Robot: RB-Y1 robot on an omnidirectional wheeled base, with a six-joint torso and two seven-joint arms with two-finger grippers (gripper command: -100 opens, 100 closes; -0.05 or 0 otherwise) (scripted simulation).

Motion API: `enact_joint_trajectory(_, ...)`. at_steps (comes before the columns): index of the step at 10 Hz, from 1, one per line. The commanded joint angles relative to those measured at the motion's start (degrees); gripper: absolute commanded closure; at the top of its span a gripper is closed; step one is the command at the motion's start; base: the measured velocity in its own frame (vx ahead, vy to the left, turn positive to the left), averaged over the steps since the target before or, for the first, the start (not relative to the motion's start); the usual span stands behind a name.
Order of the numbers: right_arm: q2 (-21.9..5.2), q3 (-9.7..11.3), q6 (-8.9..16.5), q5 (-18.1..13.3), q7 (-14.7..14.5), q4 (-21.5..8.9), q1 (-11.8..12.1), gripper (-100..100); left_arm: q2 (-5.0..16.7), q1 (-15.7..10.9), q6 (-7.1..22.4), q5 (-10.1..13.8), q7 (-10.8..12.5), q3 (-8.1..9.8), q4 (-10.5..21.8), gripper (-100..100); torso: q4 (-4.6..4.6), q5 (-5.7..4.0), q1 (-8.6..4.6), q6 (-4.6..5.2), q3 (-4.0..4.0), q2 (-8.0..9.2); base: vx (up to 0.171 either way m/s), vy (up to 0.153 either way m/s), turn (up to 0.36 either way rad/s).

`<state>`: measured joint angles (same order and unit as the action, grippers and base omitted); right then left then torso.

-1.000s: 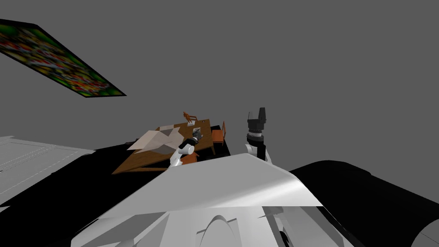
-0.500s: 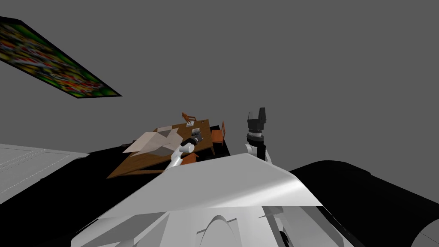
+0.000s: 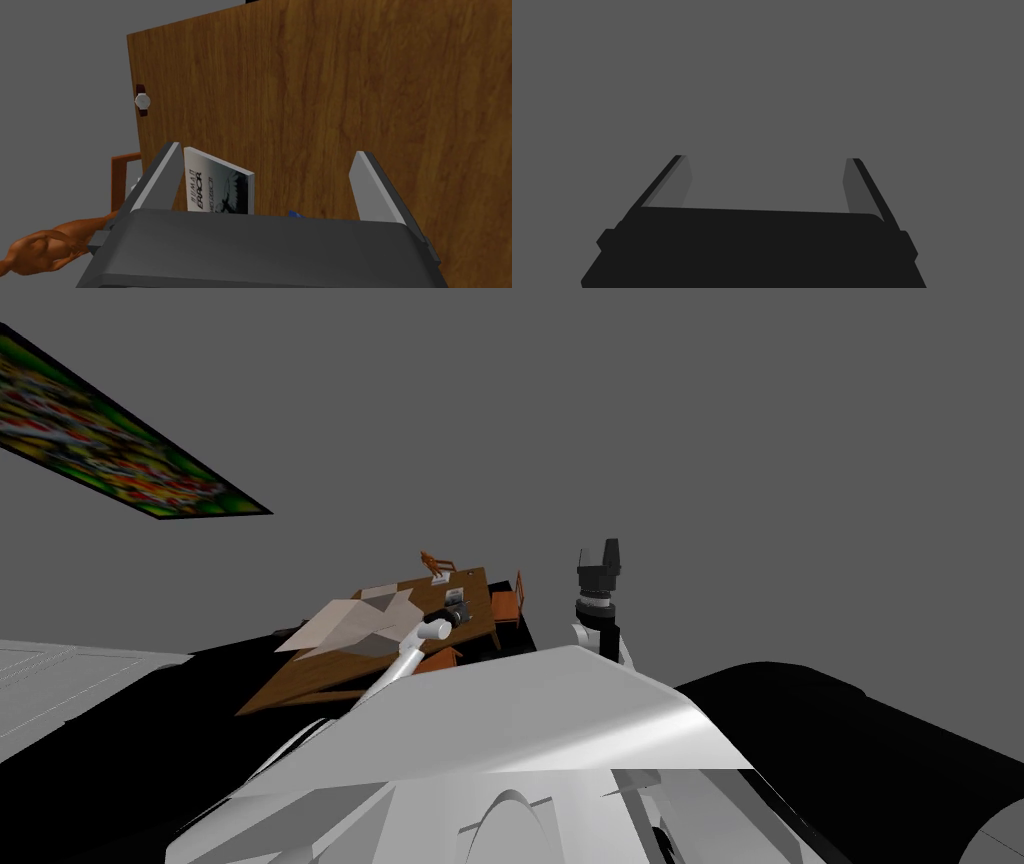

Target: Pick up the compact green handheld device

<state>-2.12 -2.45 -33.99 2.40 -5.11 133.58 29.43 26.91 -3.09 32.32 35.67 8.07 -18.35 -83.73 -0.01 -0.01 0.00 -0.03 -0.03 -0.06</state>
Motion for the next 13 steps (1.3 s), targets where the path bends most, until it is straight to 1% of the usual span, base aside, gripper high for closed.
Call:
enact_joint_trajectory(1,0.0,0.0,0.0,0.0,0.0,0.0,0.0,0,0.3,-0.7,2.6,0.2,0.5,-0.37,1.6,-100,0.0,0.0,0.0,0.0,0.0,0.0,0.012,0.0,-0.029)
enact_joint_trajectory(2,0.0,0.0,0.0,0.0,0.0,0.0,0.0,0,1.6,-2.4,4.2,1.6,0.9,-1.25,4.0,-100,0.0,0.01,-0.01,-0.01,0.0,0.01,0.011,-0.003,-0.05)
enact_joint_trajectory(3,0.0,0.0,0.0,0.0,0.0,0.0,0.0,0,1.6,-2.4,5.4,1.6,0.9,-1.25,4.4,-100,0.0,0.0,0.0,0.0,0.0,0.01,0.01,-0.001,-0.026)
enact_joint_trajectory(4,0.0,0.0,0.0,0.0,0.0,0.0,0.0,0,2.8,-4.0,6.9,2.9,1.4,-2.11,7.1,-100,0.0,0.0,0.0,-0.02,0.01,0.02,0.012,-0.001,-0.05)
enact_joint_trajectory(5,0.0,0.0,0.0,0.0,0.0,0.0,0.0,0,2.8,-4.0,8.2,2.9,1.4,-2.11,7.1,-100,0.0,0.0,0.0,0.0,0.01,0.01,0.01,0.0,-0.026)
enact_joint_trajectory(6,0.0,0.0,0.0,0.0,0.0,0.0,0.0,0,4.1,-5.6,10.2,4.2,1.8,-2.94,9.6,-100,0.0,0.0,0.0,-0.02,0.01,0.02,0.012,-0.001,-0.047)
enact_joint_trajectory(7,0.0,0.0,0.0,0.0,0.0,0.0,0.0,0,4.1,-5.6,10.9,4.2,1.8,-2.94,9.7,-100,0.0,0.0,0.0,-0.01,0.01,0.01,0.009,0.0,-0.022)
enact_joint_trajectory(8,0.0,0.0,0.0,0.0,0.0,0.0,0.0,0,5.4,-7.2,12.7,5.4,2.3,-3.74,12.3,-100,0.0,0.0,-0.01,-0.02,0.01,0.02,0.002,0.002,-0.032)
enact_joint_trajectory(9,0.0,0.0,0.0,0.0,0.0,0.0,0.0,0,5.4,-7.2,13.5,5.4,2.3,-3.74,12.3,-100,0.01,0.0,0.02,-0.03,0.03,0.06,-0.003,0.006,-0.016)
enact_joint_trajectory(10,0.0,0.0,0.0,0.0,0.0,0.0,0.0,0,6.6,-8.6,15.6,6.6,2.7,-4.5,14.2,-100,0.01,0.01,0.01,-0.02,0.04,0.07,-0.003,0.007,-0.021)
enact_joint_trajectory(11,0.0,0.0,0.0,0.0,0.0,0.0,0.0,0,6.6,-8.6,16.0,6.6,2.7,-4.5,14.8,-100,0.01,0.01,0.02,-0.01,0.04,0.07,-0.002,0.006,-0.016)
enact_joint_trajectory(12,0.0,0.0,0.0,0.0,0.0,0.0,0.0,0,7.8,-10.0,18.1,7.7,3.1,-5.22,17.2,-100,0.01,0.01,0.02,-0.02,0.04,0.07,-0.004,0.011,-0.032)
enact_joint_trajectory(13,0.0,0.0,0.0,0.0,0.0,0.0,0.0,0,7.8,-10.0,18.3,7.7,3.1,-5.22,17.2,-100,0.02,0.01,0.04,-0.02,0.05,0.08,-0.003,0.007,-0.02)
